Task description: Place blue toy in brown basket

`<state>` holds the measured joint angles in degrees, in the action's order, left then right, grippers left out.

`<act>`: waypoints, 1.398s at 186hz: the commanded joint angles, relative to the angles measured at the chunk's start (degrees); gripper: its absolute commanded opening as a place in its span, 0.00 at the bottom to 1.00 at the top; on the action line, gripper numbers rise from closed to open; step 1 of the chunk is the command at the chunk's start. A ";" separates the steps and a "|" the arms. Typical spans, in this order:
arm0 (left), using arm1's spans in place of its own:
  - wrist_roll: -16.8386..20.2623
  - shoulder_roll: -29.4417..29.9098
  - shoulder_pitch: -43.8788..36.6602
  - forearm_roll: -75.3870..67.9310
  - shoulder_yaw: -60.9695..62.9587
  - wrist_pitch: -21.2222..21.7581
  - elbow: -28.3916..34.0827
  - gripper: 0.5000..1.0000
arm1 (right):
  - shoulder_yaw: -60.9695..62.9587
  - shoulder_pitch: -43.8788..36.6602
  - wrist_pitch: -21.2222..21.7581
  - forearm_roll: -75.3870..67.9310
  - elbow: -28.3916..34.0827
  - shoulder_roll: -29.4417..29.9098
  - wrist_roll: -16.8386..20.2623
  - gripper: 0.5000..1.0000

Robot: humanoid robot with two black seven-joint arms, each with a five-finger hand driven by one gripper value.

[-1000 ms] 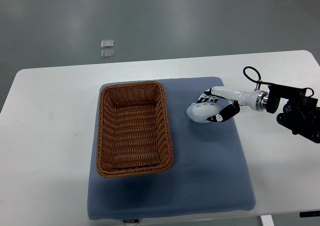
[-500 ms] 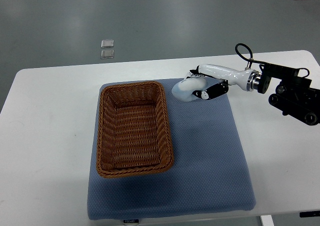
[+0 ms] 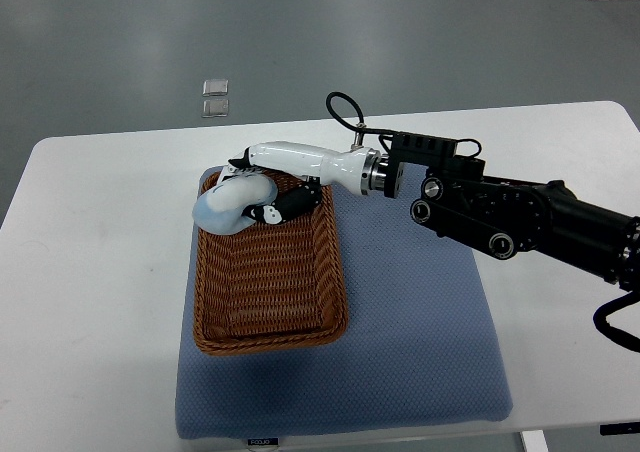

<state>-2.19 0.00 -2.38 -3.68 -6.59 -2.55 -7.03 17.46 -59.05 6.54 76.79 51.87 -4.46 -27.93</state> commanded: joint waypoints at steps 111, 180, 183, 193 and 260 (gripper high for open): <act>0.00 0.00 0.00 -0.01 0.00 0.00 0.00 1.00 | -3.93 1.39 0.66 -0.50 -0.46 1.12 1.83 0.82; 0.00 0.00 0.09 -0.01 0.00 0.00 0.00 1.00 | -2.70 1.83 0.57 -3.31 -0.72 -3.19 1.83 0.82; 0.00 0.00 0.00 -0.01 0.00 0.00 0.00 1.00 | -2.52 1.74 0.75 -3.93 -0.72 -3.27 1.91 0.82; 0.00 0.00 0.00 0.07 0.00 0.00 0.00 1.00 | -1.56 1.65 1.19 -8.14 -0.72 -3.98 2.18 0.82; 0.00 0.00 0.00 -0.01 0.00 0.00 0.00 1.00 | 6.44 4.29 10.33 -40.57 -4.32 -8.46 16.94 0.83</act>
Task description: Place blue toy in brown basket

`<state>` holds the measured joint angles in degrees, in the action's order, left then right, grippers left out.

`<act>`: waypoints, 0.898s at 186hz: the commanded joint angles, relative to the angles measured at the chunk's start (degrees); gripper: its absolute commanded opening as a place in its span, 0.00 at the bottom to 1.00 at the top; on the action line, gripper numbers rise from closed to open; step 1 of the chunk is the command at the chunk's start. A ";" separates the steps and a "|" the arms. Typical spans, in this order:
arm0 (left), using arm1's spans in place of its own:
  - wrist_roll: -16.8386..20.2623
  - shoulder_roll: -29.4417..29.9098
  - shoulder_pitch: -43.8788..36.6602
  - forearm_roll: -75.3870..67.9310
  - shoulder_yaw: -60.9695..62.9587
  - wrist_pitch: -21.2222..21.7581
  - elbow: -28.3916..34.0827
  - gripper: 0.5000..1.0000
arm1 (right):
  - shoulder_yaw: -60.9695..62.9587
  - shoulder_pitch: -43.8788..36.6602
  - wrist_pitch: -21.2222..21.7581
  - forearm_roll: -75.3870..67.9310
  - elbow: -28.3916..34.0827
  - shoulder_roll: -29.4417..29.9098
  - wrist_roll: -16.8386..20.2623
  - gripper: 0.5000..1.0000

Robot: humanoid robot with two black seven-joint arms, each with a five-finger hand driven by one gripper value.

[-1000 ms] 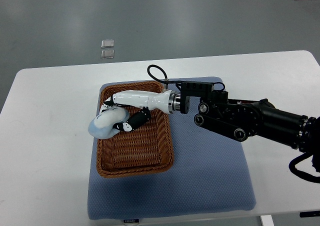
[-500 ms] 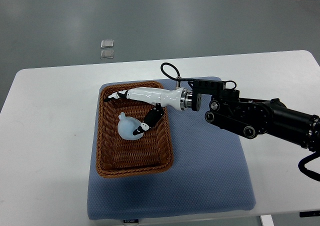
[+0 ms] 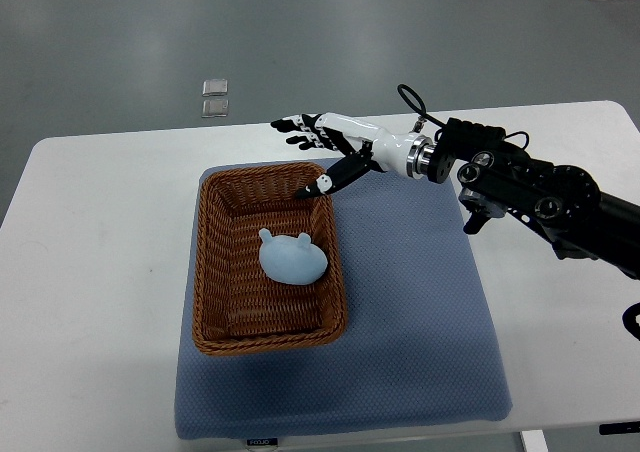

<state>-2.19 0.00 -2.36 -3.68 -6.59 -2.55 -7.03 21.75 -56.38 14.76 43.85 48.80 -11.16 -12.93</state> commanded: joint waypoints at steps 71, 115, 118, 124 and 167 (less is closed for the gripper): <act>0.00 0.00 -0.01 -0.01 0.00 0.00 0.00 1.00 | 2.77 6.11 2.99 -39.10 -6.08 -5.98 9.15 0.83; 0.00 0.00 -0.01 -0.01 0.00 0.00 0.00 1.00 | 2.77 6.46 1.24 -51.59 -8.89 -5.98 11.88 0.83; 0.00 0.00 0.08 -0.01 0.00 0.00 0.00 1.00 | 2.86 6.55 0.97 -51.68 -8.98 -5.98 11.62 0.83; 0.00 0.00 -0.01 -0.01 0.00 0.00 0.00 1.00 | 2.94 6.90 0.62 -51.76 -9.33 -5.98 11.35 0.83; 0.00 0.00 -0.01 -0.01 0.00 0.00 0.00 1.00 | 5.67 7.25 1.24 -50.97 -10.65 -5.10 10.30 0.83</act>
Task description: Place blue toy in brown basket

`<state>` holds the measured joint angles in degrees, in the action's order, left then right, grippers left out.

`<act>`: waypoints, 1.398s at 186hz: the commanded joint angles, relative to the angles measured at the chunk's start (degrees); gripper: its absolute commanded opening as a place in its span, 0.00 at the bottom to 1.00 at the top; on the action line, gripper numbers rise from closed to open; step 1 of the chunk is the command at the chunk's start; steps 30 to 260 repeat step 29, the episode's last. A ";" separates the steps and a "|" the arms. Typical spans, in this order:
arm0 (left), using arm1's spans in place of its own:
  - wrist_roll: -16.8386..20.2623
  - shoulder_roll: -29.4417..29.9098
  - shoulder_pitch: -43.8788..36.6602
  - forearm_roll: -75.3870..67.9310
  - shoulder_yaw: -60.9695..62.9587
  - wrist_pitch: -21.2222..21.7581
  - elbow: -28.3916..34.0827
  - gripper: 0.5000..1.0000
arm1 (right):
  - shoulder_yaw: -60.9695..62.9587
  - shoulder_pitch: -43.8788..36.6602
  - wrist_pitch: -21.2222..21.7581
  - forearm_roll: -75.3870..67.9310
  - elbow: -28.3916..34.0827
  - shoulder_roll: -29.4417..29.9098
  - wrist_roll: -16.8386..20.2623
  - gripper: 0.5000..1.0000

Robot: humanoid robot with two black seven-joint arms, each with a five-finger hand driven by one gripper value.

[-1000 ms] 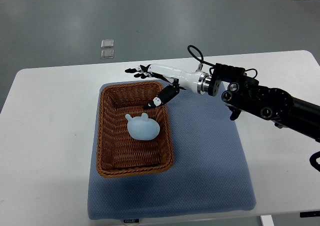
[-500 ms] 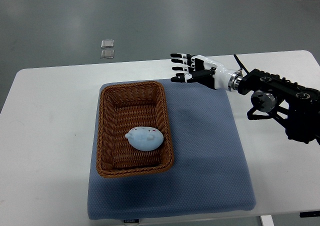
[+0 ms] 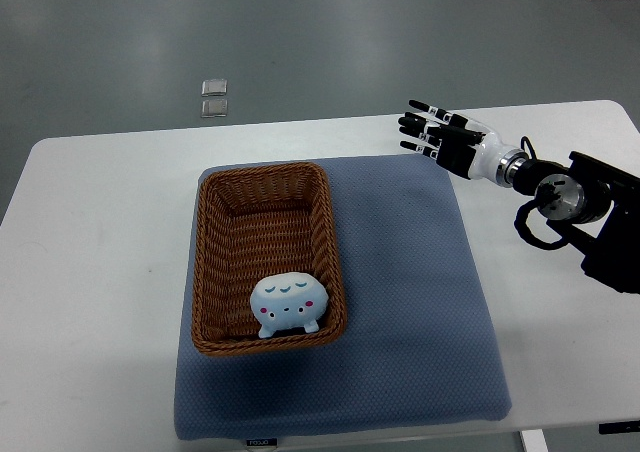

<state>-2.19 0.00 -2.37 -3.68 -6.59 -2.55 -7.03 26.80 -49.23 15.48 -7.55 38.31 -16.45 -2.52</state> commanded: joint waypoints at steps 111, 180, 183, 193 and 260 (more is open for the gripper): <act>0.00 0.00 0.00 -0.01 0.00 0.00 0.00 1.00 | 0.62 0.19 0.42 0.34 0.01 -0.16 -0.12 0.83; 0.00 0.00 0.00 -0.01 0.00 0.00 0.00 1.00 | 0.62 0.19 0.42 0.34 0.01 -0.16 -0.12 0.83; 0.00 0.00 0.00 -0.01 0.00 0.00 0.00 1.00 | 0.62 0.19 0.42 0.34 0.01 -0.16 -0.12 0.83; 0.00 0.00 0.00 -0.01 0.00 0.00 0.00 1.00 | 0.62 0.19 0.42 0.34 0.01 -0.16 -0.12 0.83; 0.00 0.00 0.00 -0.01 0.00 0.00 0.00 1.00 | 0.62 0.19 0.42 0.34 0.01 -0.16 -0.12 0.83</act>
